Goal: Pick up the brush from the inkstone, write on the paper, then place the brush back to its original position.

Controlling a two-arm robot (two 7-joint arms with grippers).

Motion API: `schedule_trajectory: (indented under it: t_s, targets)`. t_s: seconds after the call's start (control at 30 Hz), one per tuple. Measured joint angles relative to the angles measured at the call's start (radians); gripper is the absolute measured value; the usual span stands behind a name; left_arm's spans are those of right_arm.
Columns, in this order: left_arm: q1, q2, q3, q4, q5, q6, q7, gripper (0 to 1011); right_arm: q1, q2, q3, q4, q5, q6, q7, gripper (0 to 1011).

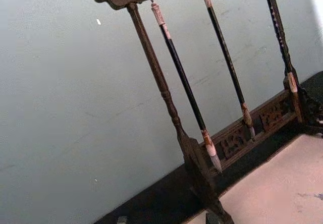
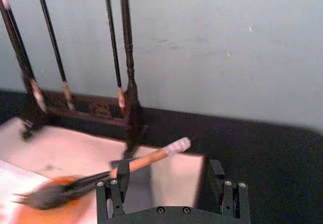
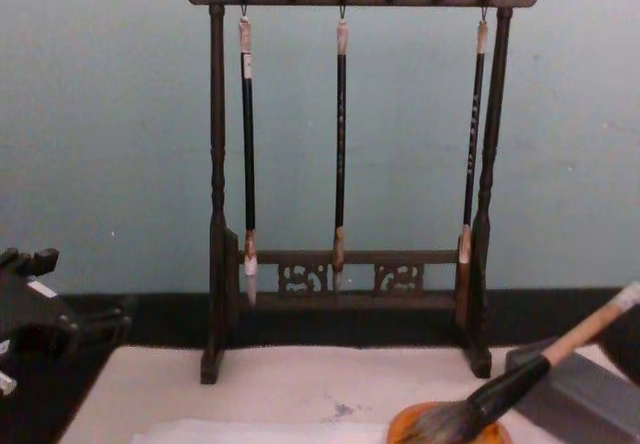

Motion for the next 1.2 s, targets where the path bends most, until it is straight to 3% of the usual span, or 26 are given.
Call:
schedule_trajectory:
  t_s: [0.1,0.13,0.23,0.27,0.33,0.47,0.5,0.57,0.7,1.2]
  targets:
    - [0.000,0.000,0.000,0.000,0.000,0.000,0.000,1010,-0.053,-0.015,0.060,-0.036,0.129,0.054,0.042,1000]
    - [0.000,0.000,0.000,0.000,0.000,0.000,0.000,1010,-0.077,-0.027,0.089,-0.053,0.194,0.085,0.056,1000]
    - [0.000,0.000,0.000,0.000,0.000,0.000,0.000,1010,-0.104,-0.046,0.121,-0.068,0.281,0.131,0.071,1000]
    - [0.000,0.000,0.000,0.000,0.000,0.000,0.000,1010,-0.116,-0.059,0.137,-0.073,0.347,0.167,0.076,1000]
    - [0.000,0.000,0.000,0.000,0.000,0.000,0.000,1010,-0.125,-0.077,0.155,-0.071,0.436,0.217,0.081,1000]
    - [0.000,0.000,0.000,0.000,0.000,0.000,0.000,1010,-0.123,-0.106,0.169,-0.051,0.543,0.275,0.075,1000]
    - [0.000,0.000,0.000,0.000,0.000,0.000,0.000,1010,-0.123,-0.106,0.169,-0.051,0.543,0.275,0.075,1000]
    - [0.000,0.000,0.000,0.000,0.000,0.000,0.000,1010,-0.104,-0.133,0.174,-0.019,0.613,0.305,0.070,1000]
    - [0.000,0.000,0.000,0.000,0.000,0.000,0.000,1010,-0.063,-0.162,0.165,0.037,0.655,0.310,0.066,1000]
    - [0.000,0.000,0.000,0.000,0.000,0.000,0.000,1010,0.187,-0.239,0.051,0.321,0.661,0.262,0.138,1000]
